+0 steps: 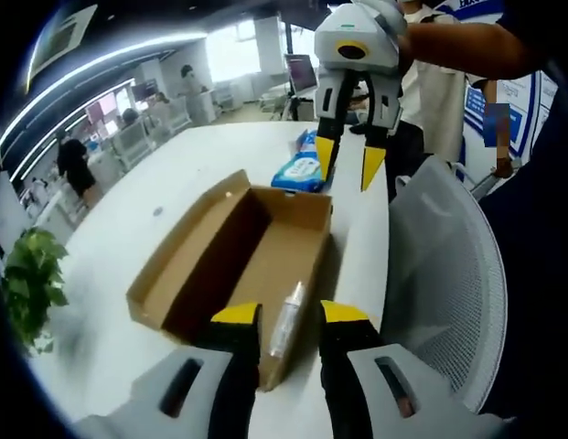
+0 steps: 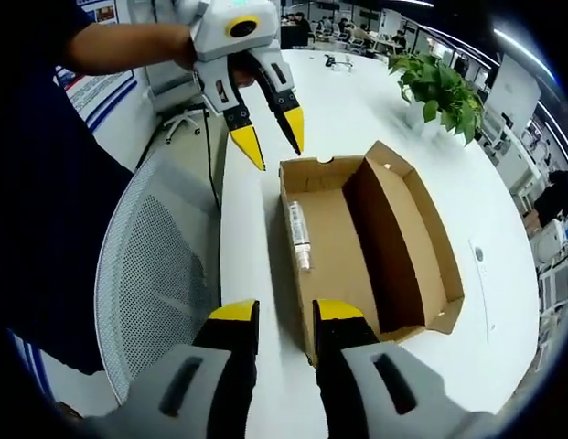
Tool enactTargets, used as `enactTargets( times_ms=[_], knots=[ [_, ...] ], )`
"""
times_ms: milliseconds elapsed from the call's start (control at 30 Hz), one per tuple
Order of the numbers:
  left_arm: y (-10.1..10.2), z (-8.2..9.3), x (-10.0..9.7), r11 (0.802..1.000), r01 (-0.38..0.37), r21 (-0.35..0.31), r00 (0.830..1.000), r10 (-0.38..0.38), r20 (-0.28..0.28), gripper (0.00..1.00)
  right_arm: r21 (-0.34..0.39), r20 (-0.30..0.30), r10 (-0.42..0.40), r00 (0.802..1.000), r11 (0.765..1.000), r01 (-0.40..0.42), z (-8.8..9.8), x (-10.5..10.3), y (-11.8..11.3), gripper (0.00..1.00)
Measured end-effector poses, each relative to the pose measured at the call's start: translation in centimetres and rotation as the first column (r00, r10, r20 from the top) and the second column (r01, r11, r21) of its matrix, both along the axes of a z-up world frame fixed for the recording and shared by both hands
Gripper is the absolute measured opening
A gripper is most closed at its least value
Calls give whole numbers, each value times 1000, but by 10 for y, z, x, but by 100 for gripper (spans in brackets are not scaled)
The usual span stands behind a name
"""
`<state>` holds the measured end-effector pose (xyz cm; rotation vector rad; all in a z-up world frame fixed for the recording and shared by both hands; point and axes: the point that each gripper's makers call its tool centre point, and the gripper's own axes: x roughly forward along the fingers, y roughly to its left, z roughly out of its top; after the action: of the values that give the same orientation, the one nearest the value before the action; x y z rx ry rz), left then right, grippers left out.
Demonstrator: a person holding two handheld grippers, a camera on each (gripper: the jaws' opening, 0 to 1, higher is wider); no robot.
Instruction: Operate the shoe box by opening the lid, removing the specified soft item, and placing it in the target area until the item is outside and the box remains undamaged.
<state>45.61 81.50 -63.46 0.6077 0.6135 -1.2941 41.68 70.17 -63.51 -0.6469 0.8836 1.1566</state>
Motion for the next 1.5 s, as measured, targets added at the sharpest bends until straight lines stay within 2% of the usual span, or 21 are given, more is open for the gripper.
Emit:
enactTargets(
  times_ms=[100, 233, 367, 567, 1033, 1500],
  knots=[
    [4, -5, 4, 1000, -13, 12, 1000, 13, -13, 22, 20, -2, 2, 1000, 1000, -2, -4, 13, 3, 21],
    [8, -21, 12, 998, -5, 70, 1000, 6, -18, 20, 31, -6, 19, 1000, 999, -19, -12, 24, 8, 21],
    [6, -26, 19, 997, -5, 79, 999, 7, -31, 20, 28, -20, 38, 999, 999, -38, -21, 33, 10, 20],
    [3, -43, 28, 989, 40, 144, 998, -33, -47, 20, 33, -51, 65, 997, 997, -63, -34, 46, 16, 20],
    [5, -87, 37, 967, 113, 230, 985, -79, -153, 20, 23, -138, 123, 983, 992, -121, -70, 58, 33, 21],
    [5, -109, 41, 958, 135, 254, 977, -85, -198, 19, -2, -214, 151, 965, 988, -154, -106, 60, 48, 22]
  ],
)
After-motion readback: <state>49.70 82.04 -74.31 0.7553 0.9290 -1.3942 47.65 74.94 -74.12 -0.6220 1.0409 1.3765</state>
